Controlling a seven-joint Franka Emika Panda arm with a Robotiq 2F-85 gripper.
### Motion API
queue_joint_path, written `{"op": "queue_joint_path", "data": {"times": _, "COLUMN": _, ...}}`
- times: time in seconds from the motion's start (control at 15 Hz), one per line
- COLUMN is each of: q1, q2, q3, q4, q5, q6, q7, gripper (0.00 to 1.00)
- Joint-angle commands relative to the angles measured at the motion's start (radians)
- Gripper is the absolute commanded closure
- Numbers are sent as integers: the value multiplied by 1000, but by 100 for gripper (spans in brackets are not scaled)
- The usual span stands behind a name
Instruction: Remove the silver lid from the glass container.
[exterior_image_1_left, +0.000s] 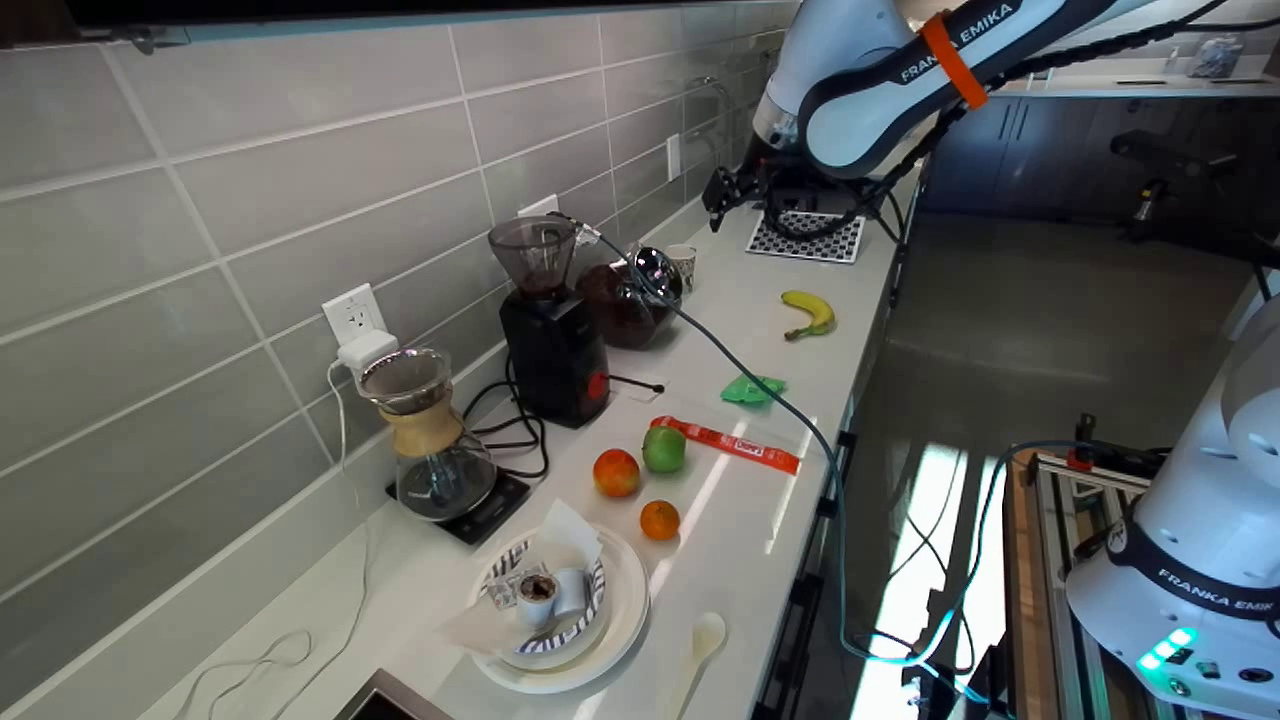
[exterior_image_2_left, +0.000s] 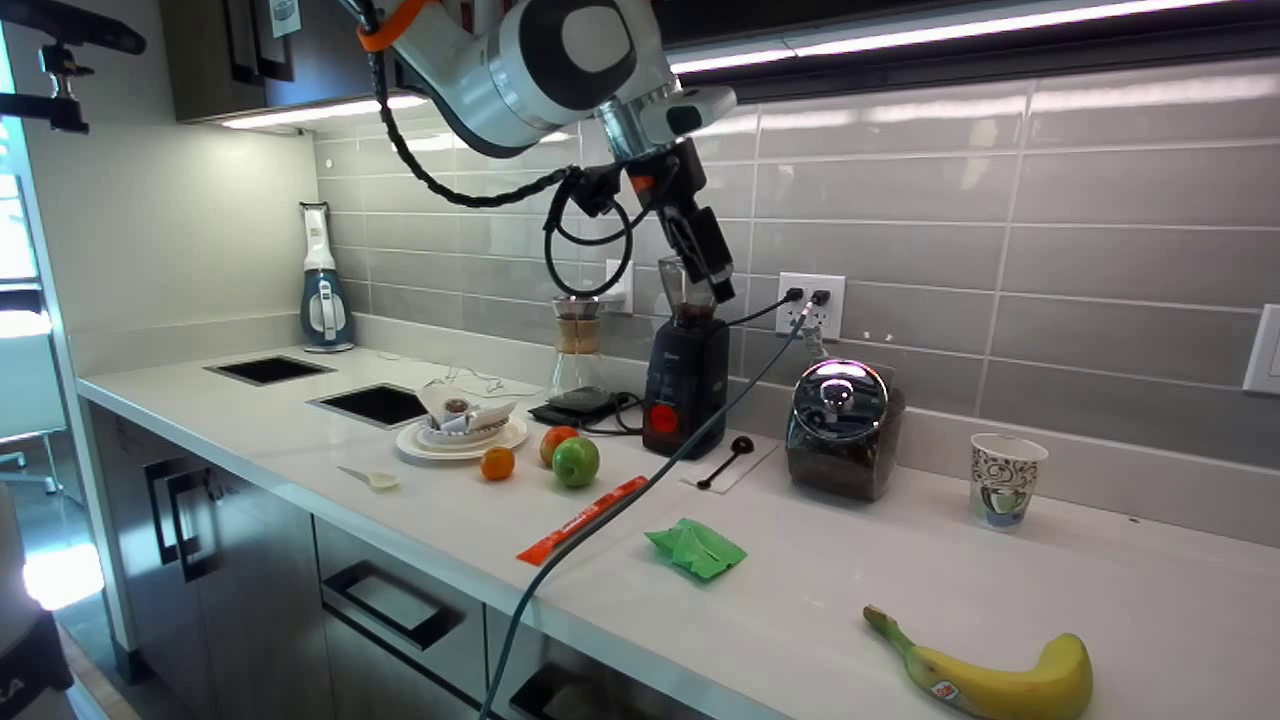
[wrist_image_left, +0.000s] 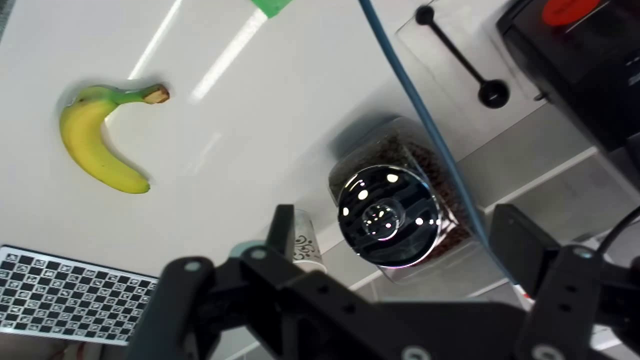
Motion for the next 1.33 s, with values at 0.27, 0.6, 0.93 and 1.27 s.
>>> {"op": "queue_joint_path", "data": {"times": 0.27, "q1": 43, "q2": 111, "q3": -88, "q4": 81, "q5": -67, "q6": -2, "q7": 151, "gripper": 0}}
{"op": "queue_joint_path", "data": {"times": 0.6, "q1": 55, "q2": 104, "q3": -98, "q4": 81, "q5": -66, "q6": -2, "q7": 147, "gripper": 0}}
{"op": "queue_joint_path", "data": {"times": 0.93, "q1": 52, "q2": 128, "q3": -103, "q4": 95, "q5": -85, "q6": 21, "q7": 153, "gripper": 0}}
{"op": "queue_joint_path", "data": {"times": 1.27, "q1": 75, "q2": 225, "q3": -146, "q4": 140, "q5": 51, "q6": 152, "q7": -56, "gripper": 0}}
